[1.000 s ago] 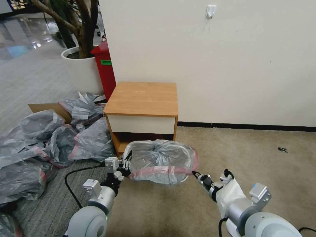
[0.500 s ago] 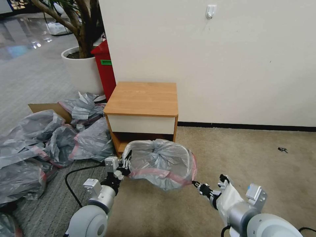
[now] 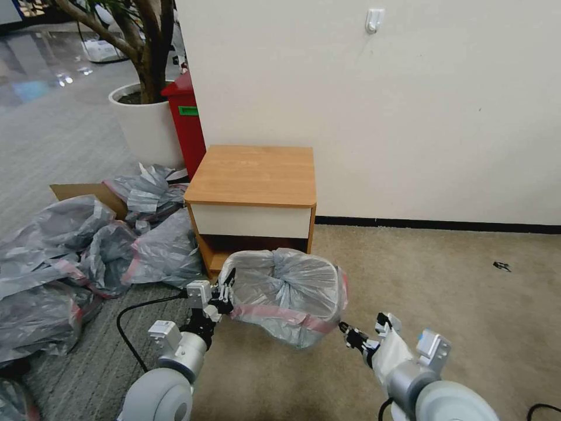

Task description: Pick up the garbage bag from the table and place it over the trash can.

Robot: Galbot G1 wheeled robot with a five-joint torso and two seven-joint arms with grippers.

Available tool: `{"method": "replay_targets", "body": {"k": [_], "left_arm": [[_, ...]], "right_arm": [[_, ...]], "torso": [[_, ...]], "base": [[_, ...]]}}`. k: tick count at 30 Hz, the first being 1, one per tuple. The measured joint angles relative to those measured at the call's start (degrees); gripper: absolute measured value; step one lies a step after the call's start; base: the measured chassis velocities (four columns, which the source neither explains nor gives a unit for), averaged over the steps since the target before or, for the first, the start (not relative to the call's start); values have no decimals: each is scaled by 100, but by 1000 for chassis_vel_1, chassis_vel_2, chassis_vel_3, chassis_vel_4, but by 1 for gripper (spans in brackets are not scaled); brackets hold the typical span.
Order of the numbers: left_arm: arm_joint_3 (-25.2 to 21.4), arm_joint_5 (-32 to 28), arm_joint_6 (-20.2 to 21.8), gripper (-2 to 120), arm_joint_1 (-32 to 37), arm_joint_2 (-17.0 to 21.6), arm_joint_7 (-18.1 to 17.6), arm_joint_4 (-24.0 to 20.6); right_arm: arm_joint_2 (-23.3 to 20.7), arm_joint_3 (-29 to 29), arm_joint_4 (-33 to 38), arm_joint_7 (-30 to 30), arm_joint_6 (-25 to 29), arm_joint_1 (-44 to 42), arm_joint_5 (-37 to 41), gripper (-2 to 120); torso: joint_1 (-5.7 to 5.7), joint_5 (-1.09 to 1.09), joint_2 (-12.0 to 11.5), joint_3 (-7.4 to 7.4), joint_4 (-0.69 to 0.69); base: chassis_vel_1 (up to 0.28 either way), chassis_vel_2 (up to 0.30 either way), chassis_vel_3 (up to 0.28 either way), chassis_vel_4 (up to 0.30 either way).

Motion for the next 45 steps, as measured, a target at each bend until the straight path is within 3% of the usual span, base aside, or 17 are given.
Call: {"method": "replay_targets", "body": {"k": [11,13,20,22,26,38,45], "left_arm": [[-102,-78,-44,7,-15,-2,-61,56],[-115,-124,-43,7,-30,-13,-118,97],[-122,-959,192,7,-80,-73,-480,216],[-118,-1039,204,7,-88,-80,-504,237],[-43,-1342,284,7,-154,-85,-630,238],[90,-1732,454,7,-244,-94,-757,127],[112,-2101,555,7,-301,-91,-904,89]], "right_arm": [[20,300,144,-143,240,-225,-270,2],[50,340,228,-143,355,-268,-256,7],[388,369,479,-319,1738,-209,-254,35],[441,357,461,-380,1855,-168,-233,38],[791,225,161,-852,2256,6,-129,57],[1348,24,-188,-1482,2362,117,-68,98],[1479,-18,-212,-1600,2364,118,-35,99]], "torso": [[0,0,0,0,0],[0,-1,0,0,0],[0,-1,0,0,0],[0,-1,0,0,0],[0,0,0,0,1],[0,0,0,0,0],[0,0,0,0,0]], "base": [[0,0,0,0],[0,0,0,0],[0,0,0,0],[0,0,0,0],[0,0,0,0],[0,0,0,0],[0,0,0,0]]}}
